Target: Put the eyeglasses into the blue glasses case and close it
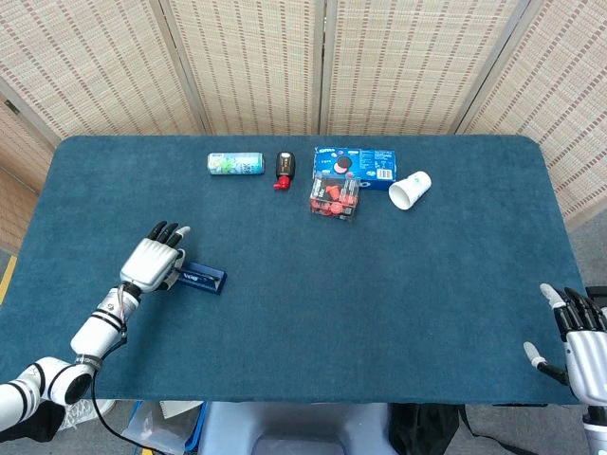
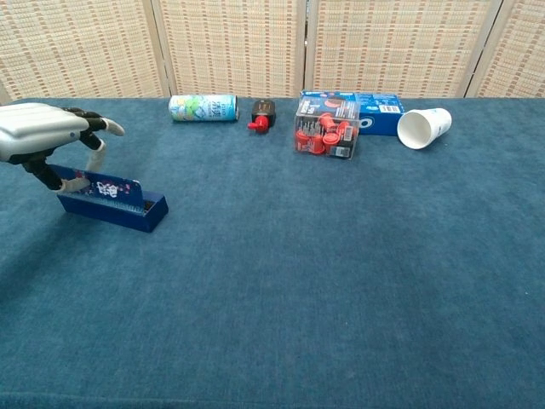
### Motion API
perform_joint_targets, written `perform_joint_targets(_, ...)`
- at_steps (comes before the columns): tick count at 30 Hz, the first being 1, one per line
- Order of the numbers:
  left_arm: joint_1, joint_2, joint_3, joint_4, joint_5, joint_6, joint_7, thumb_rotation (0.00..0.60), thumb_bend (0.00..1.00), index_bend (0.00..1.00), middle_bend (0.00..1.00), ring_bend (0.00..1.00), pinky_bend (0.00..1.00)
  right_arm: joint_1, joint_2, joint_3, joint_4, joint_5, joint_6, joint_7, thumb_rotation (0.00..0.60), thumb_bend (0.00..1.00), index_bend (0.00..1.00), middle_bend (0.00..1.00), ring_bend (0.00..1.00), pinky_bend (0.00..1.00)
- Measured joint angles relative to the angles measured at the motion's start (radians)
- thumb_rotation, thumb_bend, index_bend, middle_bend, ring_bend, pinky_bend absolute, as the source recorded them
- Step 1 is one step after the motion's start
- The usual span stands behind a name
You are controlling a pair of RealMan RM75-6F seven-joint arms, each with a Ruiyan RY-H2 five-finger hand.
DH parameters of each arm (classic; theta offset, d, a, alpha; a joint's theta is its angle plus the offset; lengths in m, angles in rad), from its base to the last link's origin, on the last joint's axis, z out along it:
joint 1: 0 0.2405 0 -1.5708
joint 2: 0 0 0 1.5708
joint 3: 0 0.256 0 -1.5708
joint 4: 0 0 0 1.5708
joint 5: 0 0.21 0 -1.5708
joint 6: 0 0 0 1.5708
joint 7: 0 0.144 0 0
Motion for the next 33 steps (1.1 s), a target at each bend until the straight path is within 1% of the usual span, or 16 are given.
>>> perform_joint_targets(6,-0.027,-0.026,-0.016,0.025,-0.080,-0.039,0.084,0.600,0.44,0.46,0.06,0.00,0.00,-0.003,-0.001,0.000,0.004,0.003,0.002,0.005,0.600,0.23,0.07,0.15,0.09,0.11)
perform_joint_targets(9,-0.040,-0.051,-0.023,0.050,-0.114,-0.045,0.128,0.600,0.44,0.36,0.06,0.00,0.00,-0.005,-0.001,0.000,0.006,0.004,0.002,0.008,0.600,0.23,0.07,0.15,0.09,0.11)
perform_joint_targets(14,-0.062,-0.097,-0.032,0.104,-0.179,-0.055,0.208,0.600,0.40,0.20,0.00,0.00,0.00,-0.009,0.001,0.000,0.008,0.005,0.007,0.013,0.600,0.23,0.07,0.15,0.09,0.11)
perform_joint_targets(17,-0.074,-0.116,-0.035,0.122,-0.216,-0.061,0.252,0.600,0.39,0.14,0.00,0.00,0.00,-0.011,0.000,0.000,0.010,0.006,0.009,0.015,0.600,0.22,0.07,0.15,0.09,0.11)
perform_joint_targets(20,-0.082,-0.120,-0.040,0.119,-0.252,-0.062,0.279,0.600,0.38,0.13,0.00,0.00,0.00,-0.012,0.000,0.000,0.010,0.006,0.011,0.017,0.600,0.22,0.07,0.15,0.09,0.11)
perform_joint_targets(24,-0.081,-0.092,-0.045,0.066,-0.275,-0.060,0.284,0.600,0.37,0.13,0.00,0.00,0.00,-0.012,0.004,0.003,0.011,0.007,0.012,0.020,0.600,0.22,0.07,0.15,0.09,0.11)
perform_joint_targets(27,-0.079,-0.044,-0.042,-0.007,-0.295,-0.064,0.296,0.600,0.37,0.13,0.00,0.00,0.00,-0.010,0.004,0.004,0.013,0.006,0.009,0.022,0.600,0.22,0.07,0.15,0.09,0.11)
perform_joint_targets(30,-0.076,0.015,-0.030,-0.095,-0.308,-0.068,0.306,0.600,0.37,0.12,0.00,0.00,0.00,-0.006,0.002,0.004,0.016,0.006,0.003,0.025,0.600,0.22,0.07,0.15,0.09,0.11)
perform_joint_targets(33,-0.073,0.075,-0.001,-0.172,-0.316,-0.078,0.325,0.600,0.37,0.09,0.00,0.00,0.00,-0.003,-0.001,0.005,0.019,0.006,-0.001,0.027,0.600,0.22,0.07,0.15,0.09,0.11)
